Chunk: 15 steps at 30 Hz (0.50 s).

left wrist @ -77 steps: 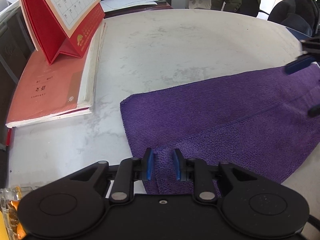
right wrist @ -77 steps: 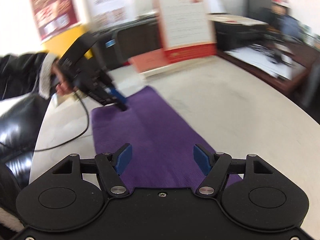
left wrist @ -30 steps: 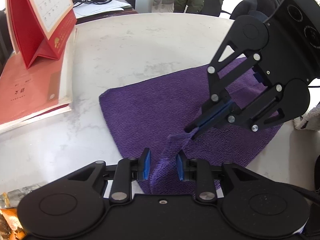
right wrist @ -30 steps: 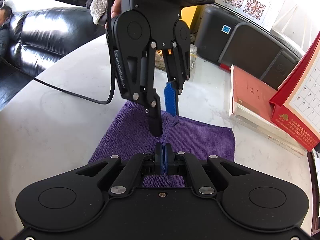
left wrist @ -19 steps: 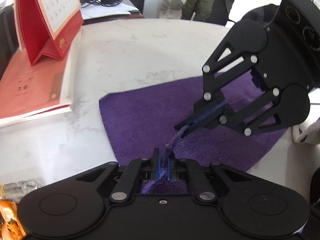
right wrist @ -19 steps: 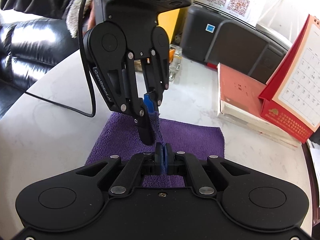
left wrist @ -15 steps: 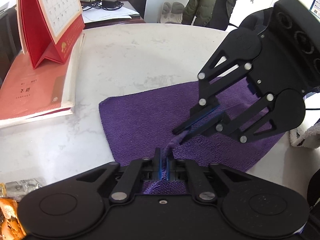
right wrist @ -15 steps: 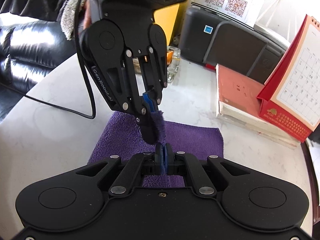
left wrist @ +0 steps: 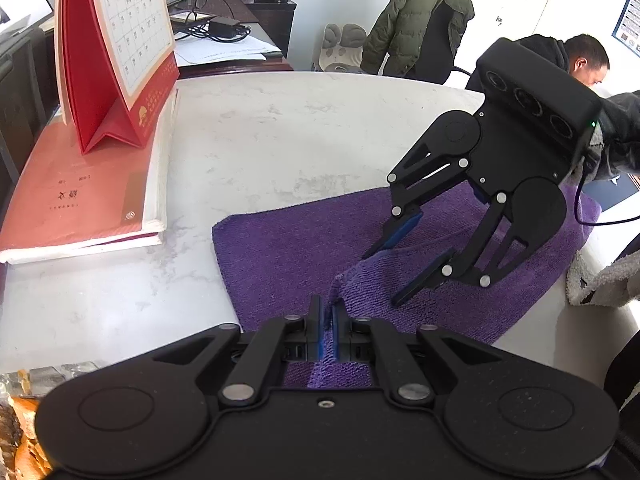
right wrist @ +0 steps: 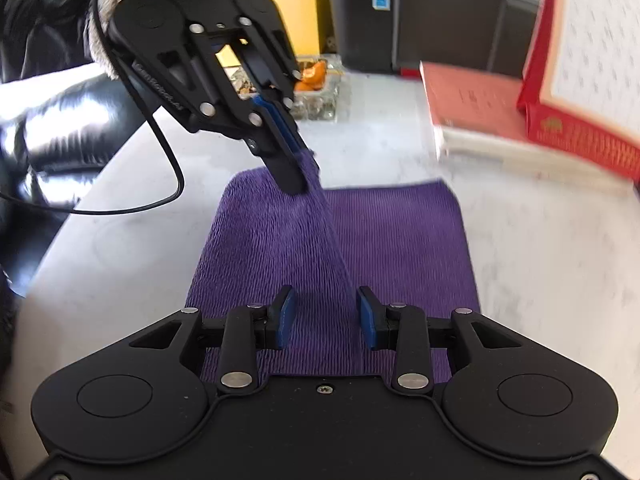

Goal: Fold towel

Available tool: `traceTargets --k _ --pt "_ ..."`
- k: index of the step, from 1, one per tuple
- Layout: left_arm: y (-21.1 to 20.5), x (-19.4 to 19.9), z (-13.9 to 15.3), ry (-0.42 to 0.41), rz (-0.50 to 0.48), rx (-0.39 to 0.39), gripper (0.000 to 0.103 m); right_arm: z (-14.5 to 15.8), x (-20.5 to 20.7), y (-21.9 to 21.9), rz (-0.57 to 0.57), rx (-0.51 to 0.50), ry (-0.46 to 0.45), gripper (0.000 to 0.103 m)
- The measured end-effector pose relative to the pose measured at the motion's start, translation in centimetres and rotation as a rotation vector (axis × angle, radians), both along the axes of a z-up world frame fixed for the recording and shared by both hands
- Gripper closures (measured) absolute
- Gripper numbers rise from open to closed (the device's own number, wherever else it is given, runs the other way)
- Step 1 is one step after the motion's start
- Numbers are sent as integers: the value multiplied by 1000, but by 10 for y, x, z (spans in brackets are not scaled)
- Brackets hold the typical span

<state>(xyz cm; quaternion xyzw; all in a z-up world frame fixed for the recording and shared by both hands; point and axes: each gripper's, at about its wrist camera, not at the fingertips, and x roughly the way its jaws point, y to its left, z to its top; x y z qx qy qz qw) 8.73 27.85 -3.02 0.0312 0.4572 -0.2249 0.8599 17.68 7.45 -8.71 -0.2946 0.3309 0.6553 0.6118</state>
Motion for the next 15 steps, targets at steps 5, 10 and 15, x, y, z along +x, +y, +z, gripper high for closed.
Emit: traceTargets --k 5,10,15 --pt "4 -2 -5 14 21 -11 99 -4 -1 -9 10 -28 -7 90" --pt "6 -1 -5 1 42 -24 99 2 -6 -13 -17 -23 -48 101" --pt "11 1 7 -38 57 -39 99 19 -7 -19 -56 29 -62 101"
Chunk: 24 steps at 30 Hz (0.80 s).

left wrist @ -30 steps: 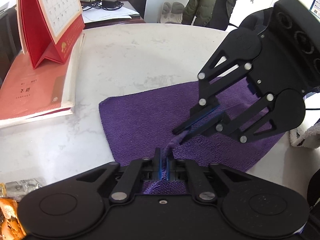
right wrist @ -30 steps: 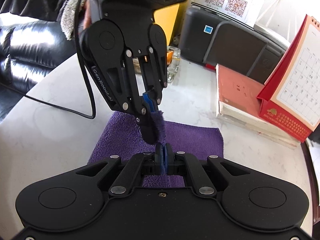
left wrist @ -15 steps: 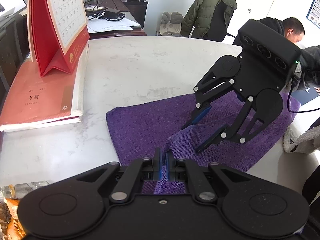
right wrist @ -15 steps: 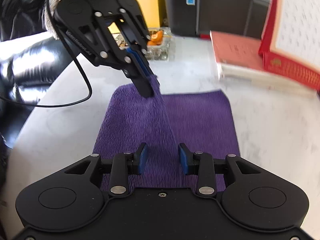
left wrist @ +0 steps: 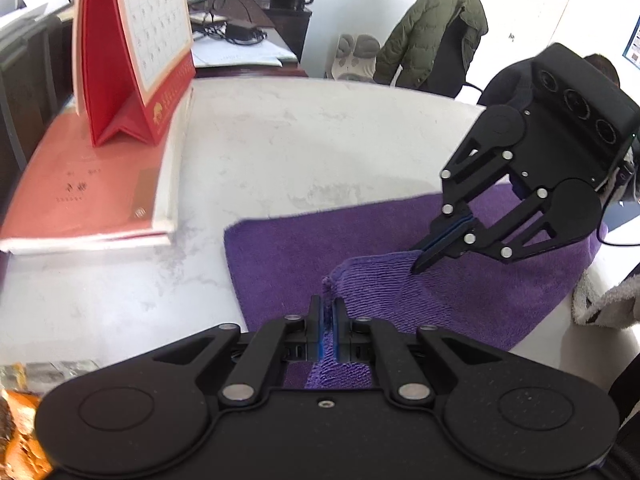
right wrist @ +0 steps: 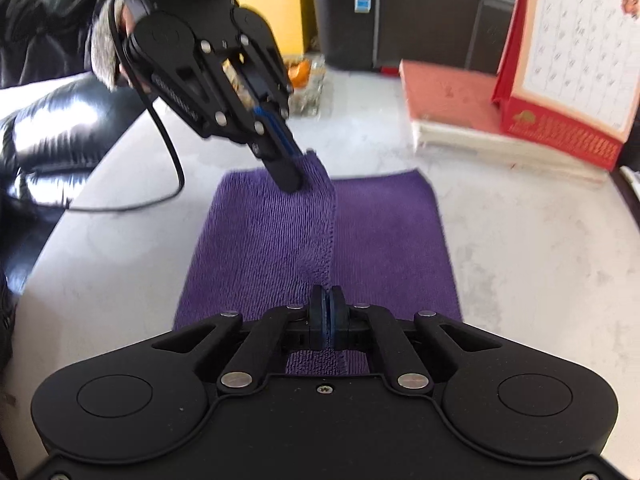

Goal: Fold towel

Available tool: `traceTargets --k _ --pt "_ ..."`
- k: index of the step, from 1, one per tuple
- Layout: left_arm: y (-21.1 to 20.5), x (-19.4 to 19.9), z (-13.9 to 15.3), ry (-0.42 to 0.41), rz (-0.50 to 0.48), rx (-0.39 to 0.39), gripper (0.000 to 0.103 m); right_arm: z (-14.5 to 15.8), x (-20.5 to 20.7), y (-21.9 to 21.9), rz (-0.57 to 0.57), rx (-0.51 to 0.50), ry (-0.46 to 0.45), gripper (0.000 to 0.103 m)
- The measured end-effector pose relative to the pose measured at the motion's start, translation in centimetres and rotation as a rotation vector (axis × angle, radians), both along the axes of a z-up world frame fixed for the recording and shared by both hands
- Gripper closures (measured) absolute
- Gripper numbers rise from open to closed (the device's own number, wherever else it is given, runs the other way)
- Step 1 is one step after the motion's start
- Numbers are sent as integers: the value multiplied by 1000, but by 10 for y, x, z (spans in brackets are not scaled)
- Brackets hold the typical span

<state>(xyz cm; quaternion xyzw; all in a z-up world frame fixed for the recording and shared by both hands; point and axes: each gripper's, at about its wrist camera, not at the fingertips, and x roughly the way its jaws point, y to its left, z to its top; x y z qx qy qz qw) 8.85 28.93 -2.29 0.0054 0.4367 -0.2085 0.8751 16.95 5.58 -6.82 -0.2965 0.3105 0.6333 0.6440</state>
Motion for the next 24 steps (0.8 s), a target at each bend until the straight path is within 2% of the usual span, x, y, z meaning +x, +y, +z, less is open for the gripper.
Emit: traceTargets --k 9,19,24 --pt "6 18 7 -33 16 -8 99 27 10 -6 -57 45 -40 102" --pt "11 32 11 -79 47 -18 99 30 23 -4 -102 75 -72 102" --pt "14 49 0 -86 117 -32 99 24 31 -3 -149 88 -94 101"
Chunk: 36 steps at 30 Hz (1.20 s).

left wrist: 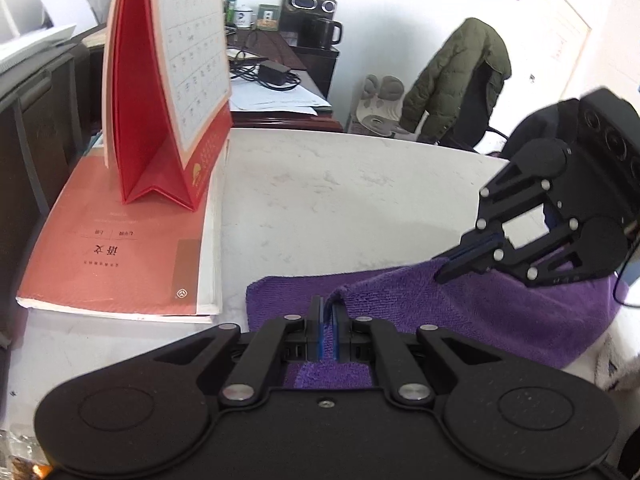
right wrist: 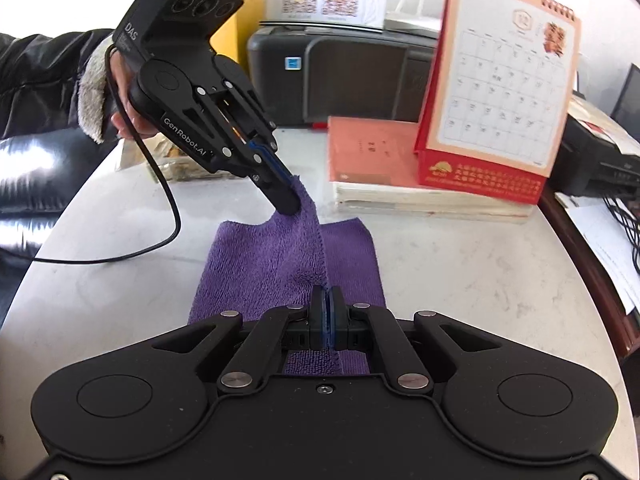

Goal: Fold towel

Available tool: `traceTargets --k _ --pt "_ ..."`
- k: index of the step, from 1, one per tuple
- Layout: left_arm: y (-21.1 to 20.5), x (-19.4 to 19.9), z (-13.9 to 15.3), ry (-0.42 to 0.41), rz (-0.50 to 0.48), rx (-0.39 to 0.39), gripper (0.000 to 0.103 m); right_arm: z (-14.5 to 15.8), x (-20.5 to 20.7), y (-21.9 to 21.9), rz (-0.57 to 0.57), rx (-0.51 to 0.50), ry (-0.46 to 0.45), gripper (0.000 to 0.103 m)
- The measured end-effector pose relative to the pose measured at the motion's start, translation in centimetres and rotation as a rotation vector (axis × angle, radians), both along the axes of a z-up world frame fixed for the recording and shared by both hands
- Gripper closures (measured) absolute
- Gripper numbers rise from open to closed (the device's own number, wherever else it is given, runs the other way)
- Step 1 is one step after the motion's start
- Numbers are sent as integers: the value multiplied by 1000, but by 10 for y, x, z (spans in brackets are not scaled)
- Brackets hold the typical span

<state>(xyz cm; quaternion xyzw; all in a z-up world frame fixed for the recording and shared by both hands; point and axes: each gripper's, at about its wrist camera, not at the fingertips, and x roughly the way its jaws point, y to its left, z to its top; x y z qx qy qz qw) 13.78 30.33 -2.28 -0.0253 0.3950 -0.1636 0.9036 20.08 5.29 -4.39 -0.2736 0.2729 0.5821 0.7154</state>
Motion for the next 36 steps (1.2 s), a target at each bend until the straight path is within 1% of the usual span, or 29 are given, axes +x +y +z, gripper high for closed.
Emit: traceTargets --k 1,3,7,9,12,14,16,20,24,32,36 --pt "-1 4 -4 6 9 6 99 -5 3 1 -15 -3 5 102" --pt "-5 10 -13 14 21 45 99 -14 9 3 -43 -10 16 102" --pt "-9 17 -29 36 42 59 99 -31 16 6 -81 -41 -6 101" --pt "-11 18 -36 52 43 74 99 -37 18 6 -92 -48 1 101" --pt "-11 15 -41 52 55 65 99 -45 17 7 -90 -64 1 101" --pt "-11 12 -42 68 61 49 99 -49 15 6 -86 -64 -5 101" --pt "-14 7 -42 88 54 50 99 -50 15 4 -93 -59 20 101" --pt "-22 -11 -42 109 35 47 99 -51 9 2 -83 -65 42 101" --pt "-31 -37 -43 131 39 28 99 -48 -10 -4 -52 -72 58 101" --pt "-63 -96 -48 180 46 -10 98 -40 -70 -31 1 -102 87 101" --pt "-80 -127 -48 194 47 -14 98 -38 -97 -44 25 -125 98 101"
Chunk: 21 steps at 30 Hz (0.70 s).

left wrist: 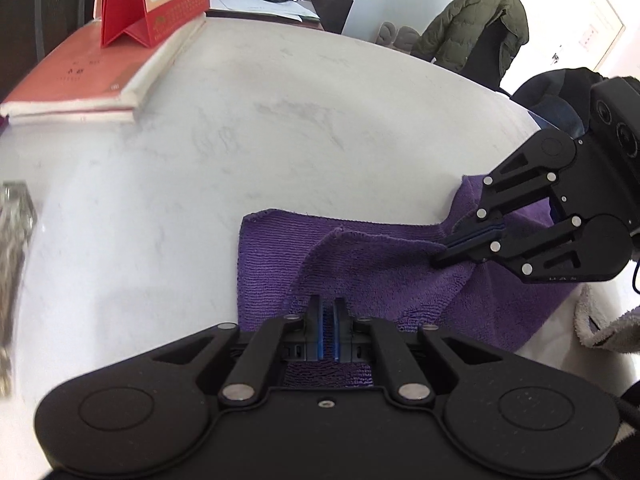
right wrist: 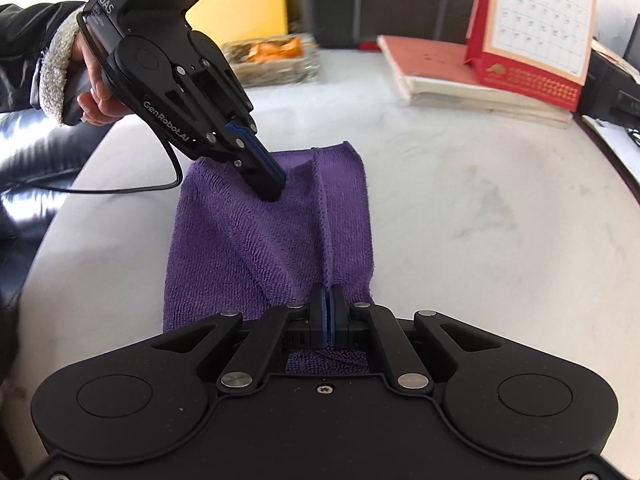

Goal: Fold towel

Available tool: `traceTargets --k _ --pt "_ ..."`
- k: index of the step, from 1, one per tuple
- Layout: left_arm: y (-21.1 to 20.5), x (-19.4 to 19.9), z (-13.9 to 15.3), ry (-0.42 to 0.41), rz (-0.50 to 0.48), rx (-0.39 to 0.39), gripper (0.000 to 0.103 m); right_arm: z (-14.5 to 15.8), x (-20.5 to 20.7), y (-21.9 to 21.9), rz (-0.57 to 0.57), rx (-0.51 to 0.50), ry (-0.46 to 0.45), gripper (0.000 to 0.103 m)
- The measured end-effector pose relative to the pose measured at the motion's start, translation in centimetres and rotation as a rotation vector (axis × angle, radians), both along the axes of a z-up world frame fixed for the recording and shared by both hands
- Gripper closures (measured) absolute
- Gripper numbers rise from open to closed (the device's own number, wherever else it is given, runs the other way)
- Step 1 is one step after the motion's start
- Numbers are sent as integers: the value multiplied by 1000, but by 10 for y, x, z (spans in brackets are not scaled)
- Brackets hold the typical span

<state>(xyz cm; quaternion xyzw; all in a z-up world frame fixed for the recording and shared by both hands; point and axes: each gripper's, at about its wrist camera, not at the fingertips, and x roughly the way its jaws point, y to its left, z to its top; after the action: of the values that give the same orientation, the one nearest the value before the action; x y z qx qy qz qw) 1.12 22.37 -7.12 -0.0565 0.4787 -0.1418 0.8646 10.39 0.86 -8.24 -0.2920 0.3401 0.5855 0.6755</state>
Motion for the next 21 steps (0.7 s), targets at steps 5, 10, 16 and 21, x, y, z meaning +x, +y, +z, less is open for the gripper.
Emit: traceTargets --k 5,10,16,21 --pt "2 -15 1 -10 73 -7 98 1 -16 -4 9 -10 -1 100" --pt "13 -34 23 -71 131 30 98 10 -12 4 23 -33 -19 87" --pt "10 -50 32 -96 166 8 98 41 -2 31 78 57 -22 68" --pt "-22 -52 24 -106 105 42 98 27 7 80 169 25 -17 68"
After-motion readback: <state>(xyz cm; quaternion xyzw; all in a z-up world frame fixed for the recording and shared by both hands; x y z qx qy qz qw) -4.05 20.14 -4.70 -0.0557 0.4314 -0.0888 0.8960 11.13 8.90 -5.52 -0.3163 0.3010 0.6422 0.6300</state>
